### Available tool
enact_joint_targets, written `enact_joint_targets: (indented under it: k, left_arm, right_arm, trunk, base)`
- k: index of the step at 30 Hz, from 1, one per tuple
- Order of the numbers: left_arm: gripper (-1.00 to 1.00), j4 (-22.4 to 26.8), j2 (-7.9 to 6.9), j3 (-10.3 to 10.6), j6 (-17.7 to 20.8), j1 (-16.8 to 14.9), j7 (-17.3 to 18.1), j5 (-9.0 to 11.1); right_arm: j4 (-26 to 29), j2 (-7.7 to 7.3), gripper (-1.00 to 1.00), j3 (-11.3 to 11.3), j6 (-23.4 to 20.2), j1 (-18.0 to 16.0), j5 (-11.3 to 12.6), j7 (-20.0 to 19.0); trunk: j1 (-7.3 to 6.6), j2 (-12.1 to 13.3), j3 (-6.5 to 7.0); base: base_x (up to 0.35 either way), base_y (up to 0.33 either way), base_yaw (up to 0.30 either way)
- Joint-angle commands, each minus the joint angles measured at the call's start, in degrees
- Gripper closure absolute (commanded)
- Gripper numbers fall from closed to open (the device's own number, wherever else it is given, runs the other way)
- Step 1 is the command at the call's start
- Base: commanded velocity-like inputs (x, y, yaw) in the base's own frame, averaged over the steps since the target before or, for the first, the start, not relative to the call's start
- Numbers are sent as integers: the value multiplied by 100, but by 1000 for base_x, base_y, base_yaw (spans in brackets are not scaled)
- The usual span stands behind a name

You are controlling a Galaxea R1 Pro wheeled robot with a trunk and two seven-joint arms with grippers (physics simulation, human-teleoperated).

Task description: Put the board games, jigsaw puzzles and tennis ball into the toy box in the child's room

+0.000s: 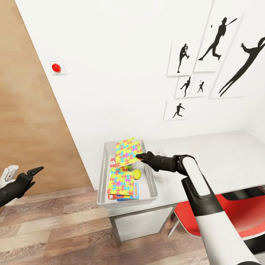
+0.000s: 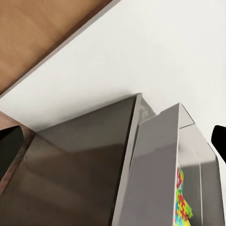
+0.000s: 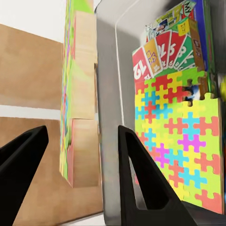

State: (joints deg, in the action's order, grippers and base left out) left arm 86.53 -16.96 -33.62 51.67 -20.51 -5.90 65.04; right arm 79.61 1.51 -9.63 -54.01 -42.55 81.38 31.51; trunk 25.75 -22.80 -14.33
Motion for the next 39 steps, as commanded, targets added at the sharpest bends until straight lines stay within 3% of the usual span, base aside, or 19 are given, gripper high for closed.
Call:
enact_joint_targets:
  k: [1, 12, 29, 39]
  left_arm:
    - [-100, 5, 0, 2, 21, -6, -60, 61]
    - [-100, 4, 0, 26, -10, -6, -47, 67]
    - [-100, 12, 0, 82, -20, -5, 12, 78]
    - [-100, 20, 0, 173, -24, -6, 13, 78]
  right_arm:
    - [-58, 1, 100, 4, -1, -8, 65, 62]
    - [-548, 4, 100, -19, -8, -124, 68, 54]
    - [-621, -12, 100, -49, -21, -167, 71, 9]
    - [-608, -11, 100, -205, -12, -166, 65, 1]
  trunk:
    - [3, -12, -11]
    - [3, -12, -11]
    - [3, -12, -11]
    - [3, -12, -11]
  base:
    - [0, 2, 0]
    - [0, 1, 0]
    - [89, 0, 0]
    - [84, 0, 0]
